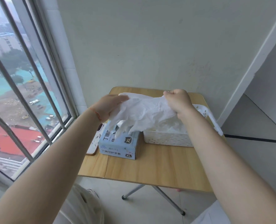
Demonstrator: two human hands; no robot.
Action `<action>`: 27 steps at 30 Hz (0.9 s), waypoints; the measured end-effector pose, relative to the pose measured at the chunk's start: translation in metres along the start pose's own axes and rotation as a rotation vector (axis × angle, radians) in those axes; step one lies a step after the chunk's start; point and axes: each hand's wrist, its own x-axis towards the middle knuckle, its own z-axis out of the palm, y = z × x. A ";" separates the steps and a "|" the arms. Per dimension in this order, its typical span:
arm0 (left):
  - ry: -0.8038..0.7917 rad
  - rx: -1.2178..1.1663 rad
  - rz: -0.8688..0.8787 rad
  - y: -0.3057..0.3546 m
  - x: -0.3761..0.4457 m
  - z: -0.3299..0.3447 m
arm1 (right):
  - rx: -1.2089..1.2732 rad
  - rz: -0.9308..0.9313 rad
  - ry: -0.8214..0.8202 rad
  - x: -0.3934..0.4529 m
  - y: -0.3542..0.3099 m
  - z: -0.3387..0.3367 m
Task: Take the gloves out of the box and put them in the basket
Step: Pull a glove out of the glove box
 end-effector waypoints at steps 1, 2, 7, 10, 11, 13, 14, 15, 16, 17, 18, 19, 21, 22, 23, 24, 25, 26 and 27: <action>-0.001 0.063 0.007 0.006 0.009 0.013 | -0.034 0.019 0.004 0.003 0.008 -0.010; 0.003 0.128 0.009 0.011 0.016 0.021 | -0.065 0.030 0.002 0.007 0.014 -0.018; -0.049 0.514 0.040 0.039 0.058 0.076 | -0.153 0.152 0.010 0.025 0.052 -0.060; 0.011 0.705 0.164 0.044 0.075 0.110 | -0.205 0.187 0.048 0.035 0.072 -0.073; 0.065 0.741 0.211 0.040 0.079 0.115 | -0.230 0.193 0.058 0.037 0.076 -0.072; 0.175 0.873 0.343 0.030 0.081 0.126 | -0.264 0.194 0.079 0.041 0.087 -0.075; 0.184 0.929 0.429 0.025 0.079 0.131 | -0.285 0.179 0.082 0.044 0.092 -0.075; 0.151 0.941 0.518 0.020 0.074 0.135 | -0.320 0.158 0.079 0.044 0.094 -0.074; 0.067 0.947 0.583 0.015 0.067 0.141 | -0.351 0.143 0.080 0.045 0.097 -0.073; -0.036 0.961 0.621 0.010 0.060 0.146 | -0.381 0.123 0.083 0.044 0.097 -0.072; -0.135 1.022 0.628 0.003 0.054 0.150 | -0.412 0.099 0.090 0.043 0.097 -0.071; -0.208 1.121 0.616 -0.003 0.050 0.154 | -0.443 0.077 0.103 0.042 0.097 -0.070; -0.258 1.303 0.570 -0.016 0.050 0.156 | -0.539 0.034 0.150 0.039 0.095 -0.070; -0.261 1.352 0.539 -0.020 0.051 0.156 | -0.618 0.018 0.171 0.038 0.094 -0.071; -0.259 1.374 0.509 -0.023 0.052 0.156 | -0.708 0.006 0.179 0.037 0.093 -0.072; -0.264 1.386 0.483 -0.027 0.054 0.156 | -0.799 -0.003 0.170 0.036 0.093 -0.072; -0.277 1.394 0.460 -0.029 0.055 0.156 | -0.880 -0.008 0.146 0.034 0.091 -0.073; -0.295 1.402 0.441 -0.031 0.055 0.157 | -0.943 -0.020 0.114 0.032 0.090 -0.072; -0.316 1.410 0.426 -0.034 0.056 0.157 | -0.988 -0.036 0.086 0.029 0.088 -0.071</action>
